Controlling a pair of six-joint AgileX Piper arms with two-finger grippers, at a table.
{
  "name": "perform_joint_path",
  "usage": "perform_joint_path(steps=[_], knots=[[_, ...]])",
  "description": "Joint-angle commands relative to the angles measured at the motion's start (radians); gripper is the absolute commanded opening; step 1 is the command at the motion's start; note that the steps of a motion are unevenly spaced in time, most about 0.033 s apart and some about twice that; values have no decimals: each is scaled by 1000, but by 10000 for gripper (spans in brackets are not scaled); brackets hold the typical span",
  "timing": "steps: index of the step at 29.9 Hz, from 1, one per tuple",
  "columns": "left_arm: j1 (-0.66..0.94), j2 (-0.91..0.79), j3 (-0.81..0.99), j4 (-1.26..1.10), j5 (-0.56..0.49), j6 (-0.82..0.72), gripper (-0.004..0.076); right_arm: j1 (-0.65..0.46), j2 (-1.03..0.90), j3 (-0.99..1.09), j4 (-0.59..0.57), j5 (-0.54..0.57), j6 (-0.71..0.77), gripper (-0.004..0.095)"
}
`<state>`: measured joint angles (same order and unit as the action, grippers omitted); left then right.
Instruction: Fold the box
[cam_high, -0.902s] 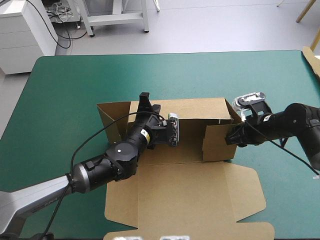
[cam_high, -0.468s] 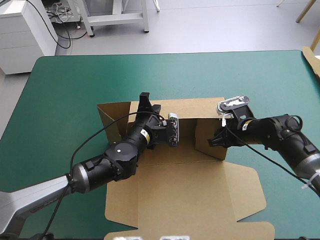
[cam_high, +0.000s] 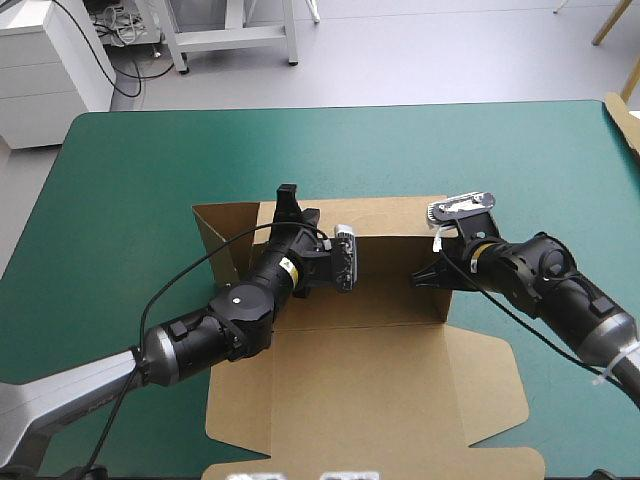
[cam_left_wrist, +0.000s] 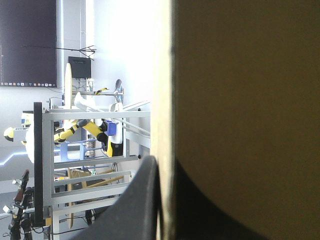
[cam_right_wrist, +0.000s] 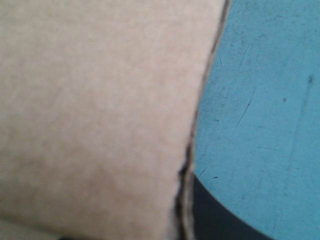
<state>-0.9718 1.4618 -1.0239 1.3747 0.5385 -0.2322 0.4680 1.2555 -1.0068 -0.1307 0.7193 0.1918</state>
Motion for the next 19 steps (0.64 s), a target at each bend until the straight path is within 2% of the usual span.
perform_joint_path(steps=[1,4,6,8,13,14,19], knots=[[-9,-35,-20,3,-70,-10,-8,18,-27,-30,29,-77,-2,-18],[-9,-35,-20,3,-70,-10,12,18,-27,-30,29,-77,-2,-18],[-9,-35,-20,3,-70,-10,60,18,-27,-30,31,-77,-2,-18],[-9,-35,-20,3,-70,-10,144,18,-27,-30,31,-82,-2,-18],[-11,-37,-20,10,-61,-10,453,18,-23,-30,31,-116,2,-20],[-16,-39,-20,10,-52,-10,482,18,-23,-30,31,-125,9,-20],[-102,-57,-20,10,101,-12,495,18,-23,-30,-29,-150,84,-20]])
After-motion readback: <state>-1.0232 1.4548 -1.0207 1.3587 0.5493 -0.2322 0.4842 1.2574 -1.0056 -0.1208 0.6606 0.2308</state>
